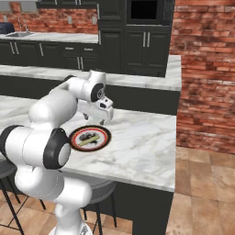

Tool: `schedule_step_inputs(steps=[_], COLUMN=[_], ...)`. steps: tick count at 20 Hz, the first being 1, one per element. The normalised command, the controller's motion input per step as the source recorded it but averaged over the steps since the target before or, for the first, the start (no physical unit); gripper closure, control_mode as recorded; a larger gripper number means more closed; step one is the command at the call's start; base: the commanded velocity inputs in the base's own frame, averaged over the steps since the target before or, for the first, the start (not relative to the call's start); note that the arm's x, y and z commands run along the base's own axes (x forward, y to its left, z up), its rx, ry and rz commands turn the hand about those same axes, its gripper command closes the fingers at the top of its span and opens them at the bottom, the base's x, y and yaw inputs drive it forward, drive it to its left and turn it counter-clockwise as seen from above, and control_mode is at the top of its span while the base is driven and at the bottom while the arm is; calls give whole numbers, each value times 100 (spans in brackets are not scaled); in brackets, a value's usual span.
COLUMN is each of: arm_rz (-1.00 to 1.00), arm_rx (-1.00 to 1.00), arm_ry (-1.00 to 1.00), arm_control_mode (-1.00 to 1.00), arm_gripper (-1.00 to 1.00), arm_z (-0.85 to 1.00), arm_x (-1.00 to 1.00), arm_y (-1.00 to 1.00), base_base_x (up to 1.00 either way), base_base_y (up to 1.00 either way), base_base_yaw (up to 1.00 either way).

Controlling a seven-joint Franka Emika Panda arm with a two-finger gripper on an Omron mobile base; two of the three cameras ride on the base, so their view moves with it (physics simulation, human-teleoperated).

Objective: Retrieve the butter from the fridge and place it on a plate on the dining table. Then retrieve the butter knife by the fridge and place it near the plate.

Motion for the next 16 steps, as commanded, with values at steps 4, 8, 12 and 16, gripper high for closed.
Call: schedule_step_inputs(steps=[4, 8, 12, 16], arm_rz=[48, 40, 25, 3], arm_rx=[-22, -12, -8, -1], arm_ry=[-21, -33, -24, -18], arm_control_mode=[-100, -100, -100, -100], arm_gripper=[-100, -100, -100, -100], arm_z=[1, 0, 0, 2], arm_x=[-100, -100, -100, -95], arm_y=[-2, 0, 1, 0], base_base_x=[0, 0, 0, 0], base_base_y=[0, 0, 0, 0], base_base_yaw=[0, 0, 0, 0])
